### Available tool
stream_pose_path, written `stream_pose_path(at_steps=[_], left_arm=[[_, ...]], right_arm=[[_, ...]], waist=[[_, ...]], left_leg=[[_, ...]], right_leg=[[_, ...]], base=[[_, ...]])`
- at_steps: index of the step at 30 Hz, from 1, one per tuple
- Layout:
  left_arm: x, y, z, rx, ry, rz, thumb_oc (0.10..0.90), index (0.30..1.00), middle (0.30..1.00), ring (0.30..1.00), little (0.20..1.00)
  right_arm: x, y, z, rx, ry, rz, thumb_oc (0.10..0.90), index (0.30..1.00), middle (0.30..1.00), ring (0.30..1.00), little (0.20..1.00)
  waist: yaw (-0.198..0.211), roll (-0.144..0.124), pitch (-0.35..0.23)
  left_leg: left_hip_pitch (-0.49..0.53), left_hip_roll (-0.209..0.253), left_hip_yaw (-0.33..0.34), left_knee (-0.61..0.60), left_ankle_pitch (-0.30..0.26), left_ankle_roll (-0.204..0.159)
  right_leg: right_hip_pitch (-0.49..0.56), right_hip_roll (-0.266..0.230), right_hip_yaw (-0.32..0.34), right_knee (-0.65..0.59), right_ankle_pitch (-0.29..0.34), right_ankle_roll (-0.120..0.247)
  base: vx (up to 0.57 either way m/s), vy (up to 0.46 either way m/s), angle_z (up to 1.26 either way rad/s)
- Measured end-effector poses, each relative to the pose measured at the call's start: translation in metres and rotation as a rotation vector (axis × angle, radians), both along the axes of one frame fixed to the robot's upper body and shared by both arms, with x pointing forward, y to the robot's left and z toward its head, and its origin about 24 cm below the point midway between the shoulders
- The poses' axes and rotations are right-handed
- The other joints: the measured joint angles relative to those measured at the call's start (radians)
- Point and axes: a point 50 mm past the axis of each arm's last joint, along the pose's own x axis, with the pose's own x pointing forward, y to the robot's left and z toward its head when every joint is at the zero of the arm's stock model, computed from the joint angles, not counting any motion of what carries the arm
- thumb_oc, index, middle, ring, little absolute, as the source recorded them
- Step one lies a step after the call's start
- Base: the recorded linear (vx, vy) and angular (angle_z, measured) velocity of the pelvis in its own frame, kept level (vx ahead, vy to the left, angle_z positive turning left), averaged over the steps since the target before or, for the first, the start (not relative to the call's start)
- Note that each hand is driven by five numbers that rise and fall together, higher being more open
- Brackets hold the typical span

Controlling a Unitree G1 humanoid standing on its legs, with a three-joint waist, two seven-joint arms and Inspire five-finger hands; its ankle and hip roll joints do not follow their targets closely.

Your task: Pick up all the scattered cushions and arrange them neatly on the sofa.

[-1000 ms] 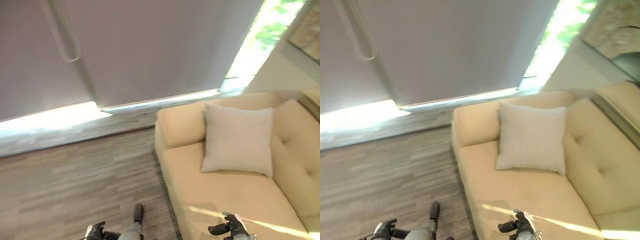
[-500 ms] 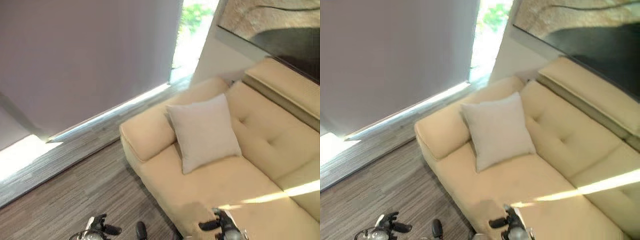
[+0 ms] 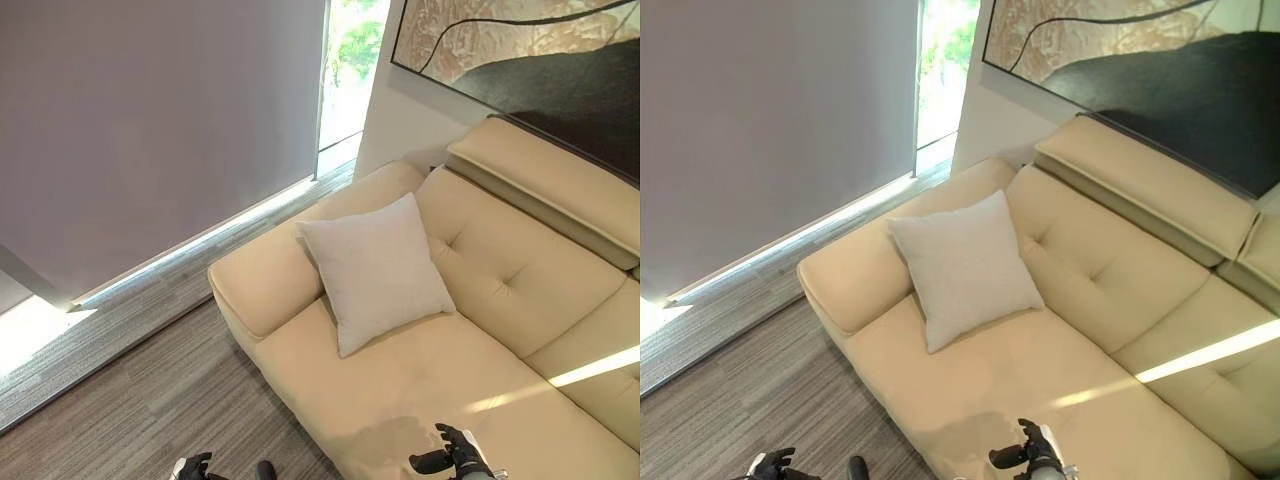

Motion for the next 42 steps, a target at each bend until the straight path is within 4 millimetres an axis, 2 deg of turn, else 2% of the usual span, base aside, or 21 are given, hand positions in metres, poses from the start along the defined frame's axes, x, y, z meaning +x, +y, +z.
stream_pose_path(at_steps=[5,7,8,9,10,11,12,13,17,18,21,22,26,28,30,33,36,37,39,41,42], left_arm=[[0.0,-0.017,-0.004,-0.042,0.009,-0.042,0.8,0.9,0.9,0.9,0.9],[0.019,-0.016,0.001,-0.04,-0.041,-0.063,0.8,0.9,0.9,0.9,0.9],[0.023,-0.017,0.002,-0.04,-0.051,-0.065,0.8,0.9,0.9,0.9,0.9],[0.02,-0.019,0.001,-0.047,-0.044,-0.065,0.8,0.9,0.9,0.9,0.9],[0.017,-0.019,0.0,-0.049,-0.031,-0.061,0.8,0.9,0.9,0.9,0.9],[0.016,-0.015,0.0,-0.038,-0.023,-0.061,0.8,0.9,0.9,0.9,0.9],[0.016,-0.008,0.002,-0.019,-0.022,-0.061,0.8,0.9,0.9,0.9,0.9],[0.02,-0.007,0.003,-0.015,-0.028,-0.062,0.8,0.9,0.9,0.9,0.9],[0.02,0.0,0.005,0.003,-0.032,-0.056,0.8,0.9,0.9,0.9,0.9],[0.015,0.005,0.005,0.016,-0.021,-0.044,0.8,0.9,0.9,0.9,0.9],[0.013,0.014,0.008,0.039,-0.017,-0.04,0.8,0.9,0.9,0.9,0.9],[0.012,0.015,0.008,0.043,-0.016,-0.04,0.8,0.9,0.9,0.9,0.9],[0.006,0.016,0.006,0.041,-0.001,-0.038,0.8,0.9,0.9,0.9,0.9],[0.009,0.009,0.005,0.024,-0.007,-0.042,0.8,0.9,0.9,0.9,0.9],[0.011,0.001,0.003,-0.001,-0.012,-0.049,0.8,0.9,0.9,0.9,0.9],[0.007,-0.003,0.001,-0.012,-0.002,-0.043,0.8,0.9,0.9,0.9,0.9],[0.007,-0.006,0.0,-0.017,-0.002,-0.04,0.8,0.9,0.9,0.9,0.9],[0.011,-0.008,0.0,-0.019,-0.013,-0.042,0.8,0.9,0.9,0.9,0.9],[0.01,-0.009,0.0,-0.023,-0.012,-0.043,0.8,0.9,0.9,0.9,0.9],[0.014,-0.013,0.0,-0.034,-0.022,-0.039,0.8,0.9,0.9,0.9,0.9],[0.015,-0.014,0.0,-0.039,-0.028,-0.033,0.8,0.9,0.9,0.9,0.9]], right_arm=[[0.005,-0.024,0.009,-0.072,-0.02,0.001,0.8,0.9,0.9,0.9,0.9],[0.009,-0.025,0.01,-0.082,-0.028,-0.002,0.8,0.9,0.9,0.9,0.9],[0.011,-0.027,0.011,-0.088,-0.03,-0.002,0.8,0.9,0.9,0.9,0.9],[0.011,-0.029,0.012,-0.094,-0.031,-0.004,0.8,0.9,0.9,0.9,0.9],[0.012,-0.029,0.012,-0.095,-0.038,-0.012,0.8,0.9,0.9,0.9,0.9],[0.005,-0.024,0.009,-0.081,-0.021,-0.011,0.8,0.9,0.9,0.9,0.9],[-0.004,-0.014,0.002,-0.055,0.007,-0.012,0.8,0.9,0.9,0.9,0.9],[-0.004,-0.01,0.001,-0.043,0.006,-0.012,0.8,0.9,0.9,0.9,0.9],[0.007,0.012,0.0,0.01,-0.018,0.006,0.8,0.9,0.9,0.9,0.9],[0.014,0.019,0.001,0.026,-0.03,0.032,0.8,0.9,0.9,0.9,0.9],[0.018,0.022,0.002,0.029,-0.038,0.052,0.8,0.9,0.9,0.9,0.9],[0.019,0.022,0.002,0.028,-0.04,0.054,0.8,0.9,0.9,0.9,0.9],[0.023,0.021,0.004,0.023,-0.053,0.057,0.8,0.9,0.9,0.9,0.9],[0.023,0.016,0.006,0.013,-0.06,0.049,0.8,0.9,0.9,0.9,0.9],[0.012,0.009,0.003,0.006,-0.041,0.017,0.8,0.9,0.9,0.9,0.9],[0.016,0.008,0.004,-0.001,-0.045,0.024,0.8,0.9,0.9,0.9,0.9],[0.026,0.001,0.011,-0.025,-0.081,0.037,0.8,0.9,0.9,0.9,0.9],[0.028,-0.004,0.013,-0.041,-0.085,0.037,0.8,0.9,0.9,0.9,0.9],[0.034,-0.011,0.018,-0.063,-0.104,0.041,0.8,0.9,0.9,0.9,0.9],[0.038,-0.018,0.022,-0.085,-0.113,0.04,0.8,0.9,0.9,0.9,0.9],[0.037,-0.021,0.023,-0.093,-0.111,0.039,0.8,0.9,0.9,0.9,0.9]], waist=[[-0.005,0.013,-0.008],[0.025,-0.032,0.017],[0.028,-0.034,0.022],[0.025,-0.022,0.017],[0.018,-0.017,0.016],[0.017,-0.029,0.015],[0.013,-0.066,0.003],[0.012,-0.071,0.003],[0.027,-0.054,0.014],[0.049,-0.047,0.018],[0.05,-0.041,0.023],[0.053,-0.038,0.025],[0.052,-0.044,0.023],[0.043,-0.04,0.025],[0.02,-0.033,0.029],[0.039,-0.033,0.031],[0.045,-0.031,0.031],[0.055,-0.028,0.029],[0.051,-0.014,0.023],[0.054,-0.011,0.024],[0.052,-0.008,0.028]], left_leg=[[-0.008,0.006,-0.171,0.001,-0.001,-0.05],[-0.041,-0.025,-0.317,-0.026,-0.039,-0.066],[-0.039,-0.025,-0.337,-0.059,-0.038,-0.065],[-0.027,-0.015,-0.324,-0.096,-0.035,-0.06],[-0.012,-0.008,-0.314,-0.11,0.014,-0.047],[0.008,-0.025,-0.295,-0.113,0.011,-0.036],[0.021,-0.066,-0.268,-0.112,-0.007,-0.007],[0.031,-0.081,-0.245,-0.117,-0.014,0.007],[0.061,-0.1,-0.151,-0.131,-0.028,0.045],[0.079,-0.094,-0.1,-0.148,-0.029,0.049],[0.116,-0.099,-0.078,-0.166,-0.04,0.066],[0.132,-0.096,-0.071,-0.181,-0.038,0.064],[0.149,-0.09,-0.061,-0.191,-0.04,0.059],[0.144,-0.077,-0.084,-0.188,-0.038,0.051],[0.139,-0.077,-0.141,-0.16,-0.037,0.049],[0.073,-0.06,-0.157,0.041,-0.09,-0.03],[-0.015,-0.042,-0.2,0.236,-0.098,-0.045],[-0.05,-0.038,-0.222,0.257,-0.129,-0.054],[-0.054,-0.025,-0.269,0.151,-0.138,-0.044],[-0.056,-0.015,-0.405,-0.027,-0.103,-0.088],[-0.061,-0.004,-0.413,-0.06,-0.09,-0.098]], right_leg=[[0.006,0.012,0.064,-0.026,0.03,-0.031],[-0.007,-0.005,0.117,-0.053,0.056,-0.035],[-0.007,-0.004,0.135,-0.066,0.071,-0.022],[-0.001,0.002,0.14,-0.078,0.076,-0.015],[0.011,0.004,0.153,-0.078,0.071,-0.005],[0.01,-0.008,0.163,-0.071,0.075,0.012],[0.003,-0.053,0.181,-0.053,0.066,0.033],[-0.012,-0.065,0.196,-0.031,0.074,0.045],[-0.084,-0.095,0.197,0.052,0.096,0.079],[-0.109,-0.099,0.175,0.069,0.111,0.093],[-0.107,-0.096,0.04,0.067,0.114,0.104],[-0.109,-0.093,0.035,0.068,0.102,0.119],[-0.103,-0.071,-0.002,0.047,0.084,0.085],[-0.069,-0.044,0.017,0.011,0.089,0.077],[-0.016,-0.028,0.114,-0.022,0.079,0.056],[0.023,-0.015,0.138,-0.071,0.073,0.024],[0.041,-0.019,0.17,-0.096,0.084,-0.021],[0.04,-0.018,0.188,-0.107,0.096,-0.031],[0.033,-0.008,0.204,-0.118,0.097,-0.029],[0.026,0.002,0.254,-0.13,0.101,-0.029],[0.029,0.008,0.258,-0.129,0.102,-0.028]], base=[[0.09,0.103,-0.31],[0.15,0.209,-0.55],[0.15,0.204,-0.85],[0.11,0.183,-0.59],[0.09,0.158,-0.54],[0.2,0.38,-0.48],[0.15,0.286,-0.52],[0.13,0.288,-0.65],[0.09,0.147,-0.76],[0.08,0.075,-0.84],[0.11,0.097,-0.49],[0.09,0.043,-0.08],[0.1,0.008,-0.11],[0.11,-0.009,0.32],[0.1,-0.03,0.69],[0.05,0.01,-0.11],[0.08,0.097,-0.31],[0.11,0.108,-0.31],[0.13,0.152,-0.39],[0.14,0.202,-0.45],[0.14,0.248,-0.33]])
